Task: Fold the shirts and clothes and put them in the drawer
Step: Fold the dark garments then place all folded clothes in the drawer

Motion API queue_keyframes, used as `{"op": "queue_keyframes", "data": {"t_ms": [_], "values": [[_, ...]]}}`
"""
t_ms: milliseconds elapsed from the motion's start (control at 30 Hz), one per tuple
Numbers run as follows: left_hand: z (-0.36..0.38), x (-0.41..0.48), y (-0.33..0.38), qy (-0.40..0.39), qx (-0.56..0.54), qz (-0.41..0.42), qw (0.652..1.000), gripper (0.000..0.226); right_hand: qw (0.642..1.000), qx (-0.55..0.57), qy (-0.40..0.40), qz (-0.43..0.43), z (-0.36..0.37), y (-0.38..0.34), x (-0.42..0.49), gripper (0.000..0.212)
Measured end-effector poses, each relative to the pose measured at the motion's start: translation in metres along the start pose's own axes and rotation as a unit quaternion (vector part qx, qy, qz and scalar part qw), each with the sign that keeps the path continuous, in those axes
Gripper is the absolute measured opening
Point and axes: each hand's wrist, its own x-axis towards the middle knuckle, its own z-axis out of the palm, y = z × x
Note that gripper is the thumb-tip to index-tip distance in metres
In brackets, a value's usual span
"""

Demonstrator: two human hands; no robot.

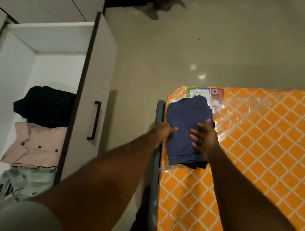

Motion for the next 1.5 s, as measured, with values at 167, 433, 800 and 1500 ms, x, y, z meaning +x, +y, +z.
{"op": "queue_keyframes", "data": {"t_ms": [167,433,800,1500], "values": [[0.021,0.026,-0.002,-0.031,-0.079,-0.011,0.996,0.043,1.0,0.006,-0.011,-0.001,-0.004,0.001,0.014,0.062],[0.026,0.037,-0.009,-0.104,-0.138,-0.006,0.985,0.041,0.999,0.036,-0.008,-0.019,-0.003,0.013,0.015,0.05],[0.049,0.001,0.006,-0.123,-0.213,0.038,0.968,0.057,0.99,0.09,0.057,-0.087,-0.008,0.017,-0.019,0.046],[-0.173,-0.253,0.104,-0.17,-0.262,0.158,0.937,0.061,0.964,0.065,-0.25,-0.069,0.118,-0.114,-0.24,0.066]]}}
